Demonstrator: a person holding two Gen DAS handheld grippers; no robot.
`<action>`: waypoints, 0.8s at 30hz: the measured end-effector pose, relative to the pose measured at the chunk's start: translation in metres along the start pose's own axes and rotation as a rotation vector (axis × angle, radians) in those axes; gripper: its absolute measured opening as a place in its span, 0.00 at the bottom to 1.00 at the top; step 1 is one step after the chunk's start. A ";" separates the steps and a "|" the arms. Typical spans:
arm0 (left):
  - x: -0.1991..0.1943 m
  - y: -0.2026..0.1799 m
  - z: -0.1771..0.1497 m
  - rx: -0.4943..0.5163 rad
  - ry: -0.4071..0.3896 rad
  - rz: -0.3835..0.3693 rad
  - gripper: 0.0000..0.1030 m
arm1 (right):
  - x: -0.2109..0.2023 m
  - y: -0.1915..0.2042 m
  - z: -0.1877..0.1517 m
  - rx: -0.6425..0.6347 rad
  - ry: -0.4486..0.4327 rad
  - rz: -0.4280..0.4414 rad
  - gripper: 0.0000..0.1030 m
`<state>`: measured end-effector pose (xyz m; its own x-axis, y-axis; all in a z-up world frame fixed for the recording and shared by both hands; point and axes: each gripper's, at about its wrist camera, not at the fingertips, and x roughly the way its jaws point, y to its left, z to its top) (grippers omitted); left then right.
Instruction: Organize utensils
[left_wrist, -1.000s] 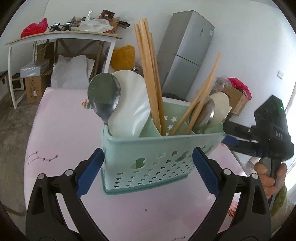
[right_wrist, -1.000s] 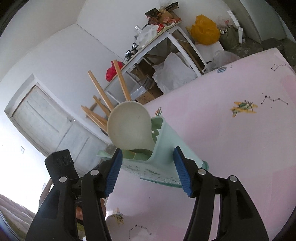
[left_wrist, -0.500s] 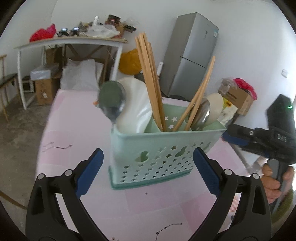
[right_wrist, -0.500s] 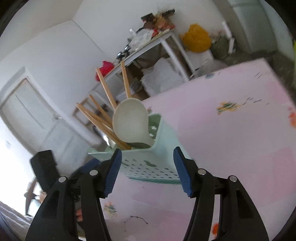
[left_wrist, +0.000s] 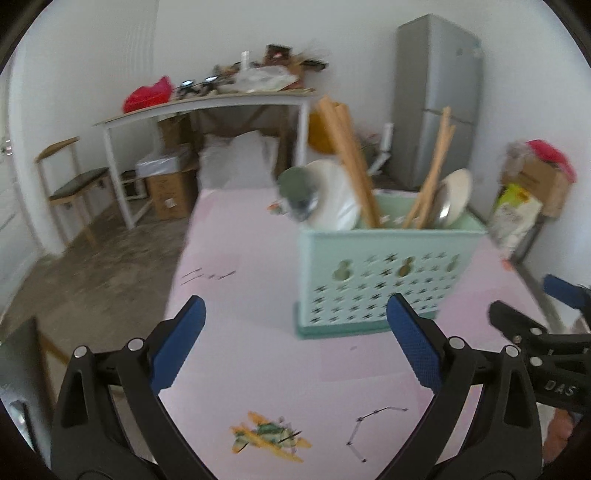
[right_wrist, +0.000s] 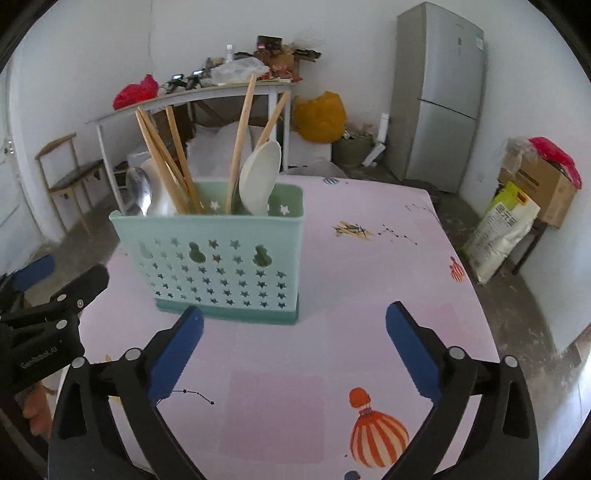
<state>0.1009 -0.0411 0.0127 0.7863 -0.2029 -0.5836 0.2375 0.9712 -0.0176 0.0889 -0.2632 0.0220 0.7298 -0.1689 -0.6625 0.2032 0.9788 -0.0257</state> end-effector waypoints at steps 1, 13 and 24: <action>0.000 0.001 0.000 0.000 0.006 0.009 0.92 | -0.001 0.001 -0.001 0.007 0.001 -0.014 0.94; -0.010 0.017 0.010 0.001 0.024 0.226 0.92 | -0.007 0.006 -0.005 0.042 0.006 -0.110 0.94; -0.009 0.027 0.014 -0.026 0.044 0.263 0.92 | -0.008 0.008 -0.003 0.037 0.004 -0.123 0.94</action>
<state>0.1088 -0.0147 0.0290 0.7935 0.0621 -0.6054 0.0130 0.9928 0.1190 0.0828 -0.2539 0.0243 0.6956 -0.2865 -0.6589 0.3146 0.9459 -0.0791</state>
